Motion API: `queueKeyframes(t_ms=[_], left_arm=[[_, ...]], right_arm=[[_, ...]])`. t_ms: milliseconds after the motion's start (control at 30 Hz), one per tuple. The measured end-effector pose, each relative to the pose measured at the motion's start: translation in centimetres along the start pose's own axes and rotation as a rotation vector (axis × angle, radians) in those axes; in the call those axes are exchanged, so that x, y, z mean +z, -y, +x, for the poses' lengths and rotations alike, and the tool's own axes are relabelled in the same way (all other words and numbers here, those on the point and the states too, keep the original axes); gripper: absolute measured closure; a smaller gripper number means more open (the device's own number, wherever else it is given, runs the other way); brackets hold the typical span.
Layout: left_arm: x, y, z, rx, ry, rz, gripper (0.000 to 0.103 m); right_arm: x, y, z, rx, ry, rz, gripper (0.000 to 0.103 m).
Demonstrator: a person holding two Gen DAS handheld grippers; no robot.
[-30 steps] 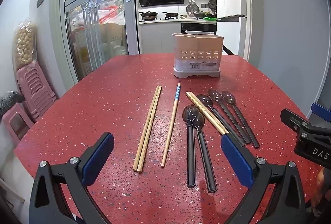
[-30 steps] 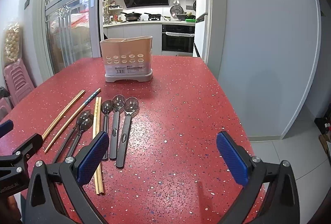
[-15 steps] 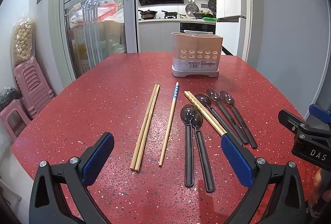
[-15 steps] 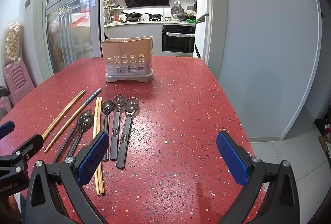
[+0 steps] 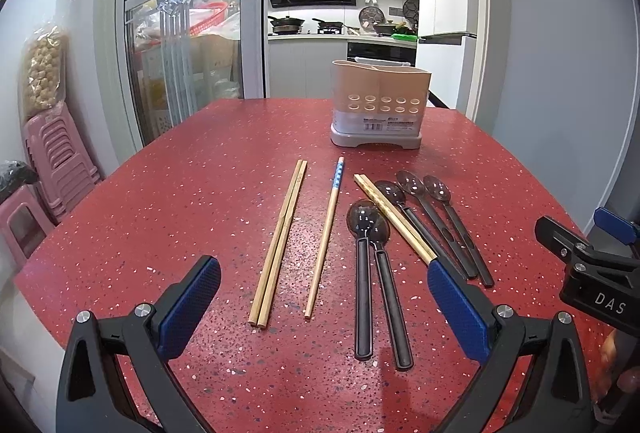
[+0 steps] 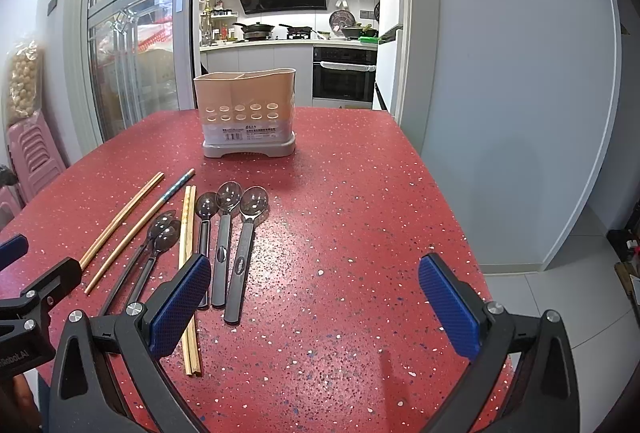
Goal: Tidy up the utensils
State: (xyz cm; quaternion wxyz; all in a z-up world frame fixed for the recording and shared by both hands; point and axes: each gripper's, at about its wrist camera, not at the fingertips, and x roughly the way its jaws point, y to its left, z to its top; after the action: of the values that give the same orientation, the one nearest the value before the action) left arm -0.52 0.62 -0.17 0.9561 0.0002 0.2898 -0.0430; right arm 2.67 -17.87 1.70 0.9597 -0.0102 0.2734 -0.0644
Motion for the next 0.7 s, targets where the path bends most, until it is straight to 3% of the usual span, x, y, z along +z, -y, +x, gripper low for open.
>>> queueKeyframes(t_ms=[700], left_arm=[[-0.1, -0.05, 0.18, -0.002, -0.006, 0.006, 0.0]], right_arm=[[-0.11, 0.3, -0.15, -0.012, -0.001, 0.008, 0.0]])
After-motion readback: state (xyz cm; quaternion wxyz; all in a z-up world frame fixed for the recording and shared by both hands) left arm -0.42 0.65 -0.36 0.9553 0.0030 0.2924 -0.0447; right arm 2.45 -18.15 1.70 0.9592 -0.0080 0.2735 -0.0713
